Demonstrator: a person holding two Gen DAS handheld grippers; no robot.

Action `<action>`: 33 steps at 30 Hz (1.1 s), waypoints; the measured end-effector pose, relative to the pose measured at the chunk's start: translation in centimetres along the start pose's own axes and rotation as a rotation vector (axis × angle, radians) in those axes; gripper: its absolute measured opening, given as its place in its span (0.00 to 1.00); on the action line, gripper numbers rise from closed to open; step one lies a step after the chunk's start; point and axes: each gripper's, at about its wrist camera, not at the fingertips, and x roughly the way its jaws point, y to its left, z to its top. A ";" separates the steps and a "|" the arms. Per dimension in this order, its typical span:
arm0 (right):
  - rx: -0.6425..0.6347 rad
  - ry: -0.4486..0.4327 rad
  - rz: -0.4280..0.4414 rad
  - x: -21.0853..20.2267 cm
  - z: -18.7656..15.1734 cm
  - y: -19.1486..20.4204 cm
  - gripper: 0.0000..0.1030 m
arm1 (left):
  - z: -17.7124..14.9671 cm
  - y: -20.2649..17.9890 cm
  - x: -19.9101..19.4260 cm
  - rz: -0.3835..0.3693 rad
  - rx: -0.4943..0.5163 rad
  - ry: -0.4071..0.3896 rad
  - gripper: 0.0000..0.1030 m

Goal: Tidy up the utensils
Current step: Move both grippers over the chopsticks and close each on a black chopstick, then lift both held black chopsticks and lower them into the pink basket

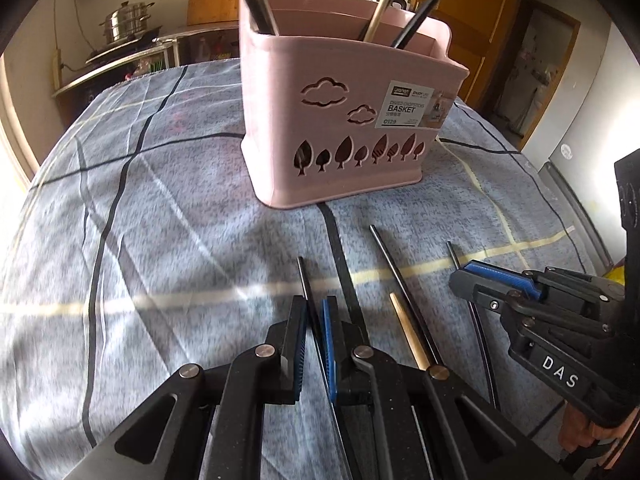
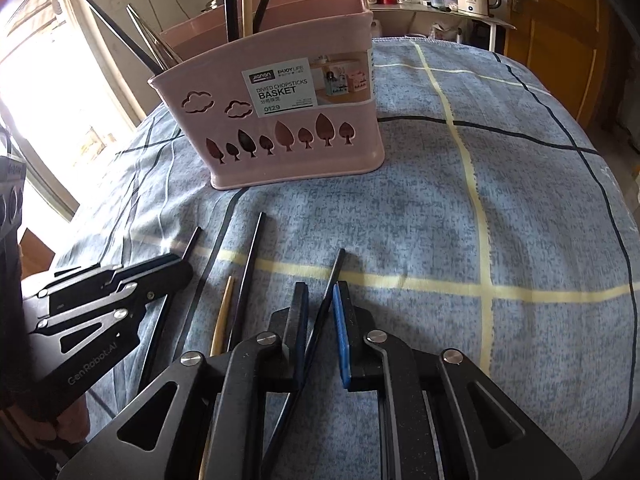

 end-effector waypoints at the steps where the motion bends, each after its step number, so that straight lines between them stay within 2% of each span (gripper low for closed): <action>1: -0.003 0.000 0.000 0.0 0.1 0.0 0.08 | 0.1 -0.1 0.1 0.010 0.007 0.000 0.07; 6: 0.018 0.005 0.035 -0.2 0.3 -0.5 0.07 | 0.4 0.1 -0.1 -0.006 -0.015 0.007 0.06; 12: 0.016 -0.044 0.053 -2.3 1.1 -0.5 0.07 | 1.2 0.4 -2.9 -0.020 -0.023 -0.045 0.05; 26: -0.035 -0.270 0.067 -11.4 5.1 0.5 0.04 | 5.4 -0.2 -13.5 -0.057 -0.003 -0.262 0.04; 33: -0.051 -0.384 0.064 -14.7 6.8 0.3 0.04 | 7.6 -0.4 -16.3 -0.055 0.015 -0.337 0.04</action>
